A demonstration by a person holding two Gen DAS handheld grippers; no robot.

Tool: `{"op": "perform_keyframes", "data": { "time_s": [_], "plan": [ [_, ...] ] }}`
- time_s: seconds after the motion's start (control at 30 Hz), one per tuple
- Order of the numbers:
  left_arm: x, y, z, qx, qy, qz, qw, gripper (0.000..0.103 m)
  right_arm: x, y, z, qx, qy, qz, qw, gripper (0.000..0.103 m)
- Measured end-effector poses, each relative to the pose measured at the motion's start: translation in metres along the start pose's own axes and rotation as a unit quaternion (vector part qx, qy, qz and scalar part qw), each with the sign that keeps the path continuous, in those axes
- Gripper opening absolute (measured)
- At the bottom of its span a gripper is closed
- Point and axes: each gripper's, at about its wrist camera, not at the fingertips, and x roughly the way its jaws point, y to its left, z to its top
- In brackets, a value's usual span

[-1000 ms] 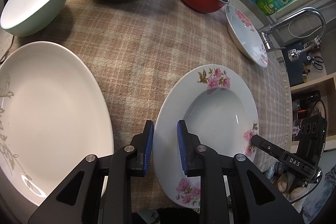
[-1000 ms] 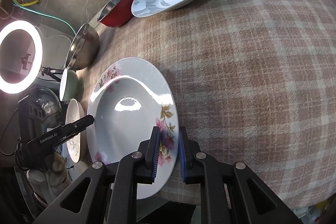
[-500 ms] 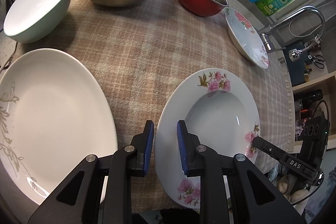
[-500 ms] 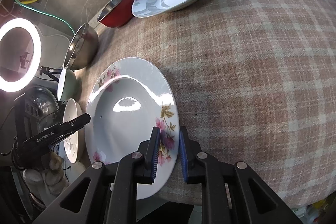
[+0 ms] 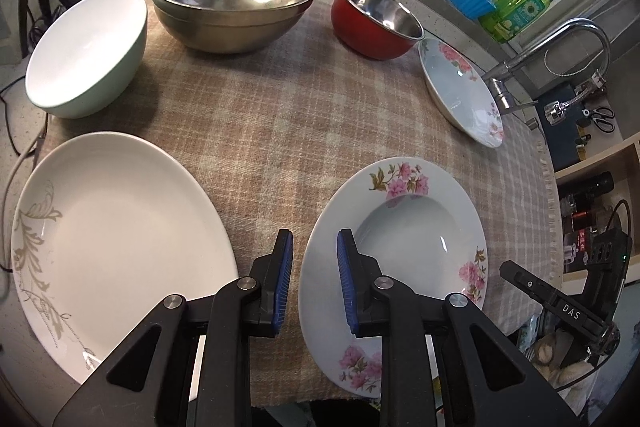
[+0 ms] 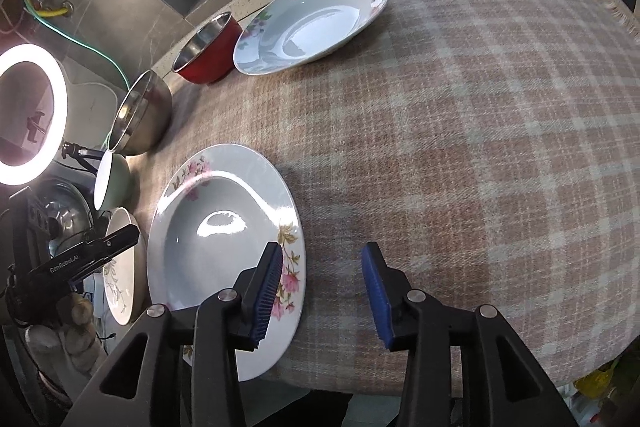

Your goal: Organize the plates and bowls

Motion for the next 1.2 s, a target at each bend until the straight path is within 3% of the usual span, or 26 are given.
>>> {"op": "perform_keyframes", "data": {
  "time_s": [0.1, 0.37, 0.47, 0.67, 1.2],
  "plan": [
    [-0.005, -0.007, 0.005, 0.010, -0.010, 0.000, 0.9999, 0.021, -0.010, -0.001, 0.001, 0.003, -0.020, 0.007, 1.000, 0.050],
    [-0.009, -0.029, 0.015, 0.030, -0.023, -0.011, 0.9992, 0.021, -0.025, 0.000, 0.008, -0.024, -0.063, -0.007, 0.998, 0.051],
    [-0.009, -0.040, 0.018, 0.033, -0.025, -0.014, 0.9990, 0.021, -0.028, -0.001, 0.015, -0.030, -0.065, 0.001, 0.997, 0.060],
    [-0.004, -0.064, 0.030, 0.032, -0.033, -0.016, 0.9988, 0.021, -0.032, -0.002, 0.040, -0.064, -0.066, -0.041, 0.995, 0.060],
    [0.042, -0.119, 0.073, -0.001, -0.042, -0.025, 0.9988, 0.025, -0.037, -0.051, 0.131, -0.091, -0.074, -0.017, 0.993, 0.058]
  ]
}}
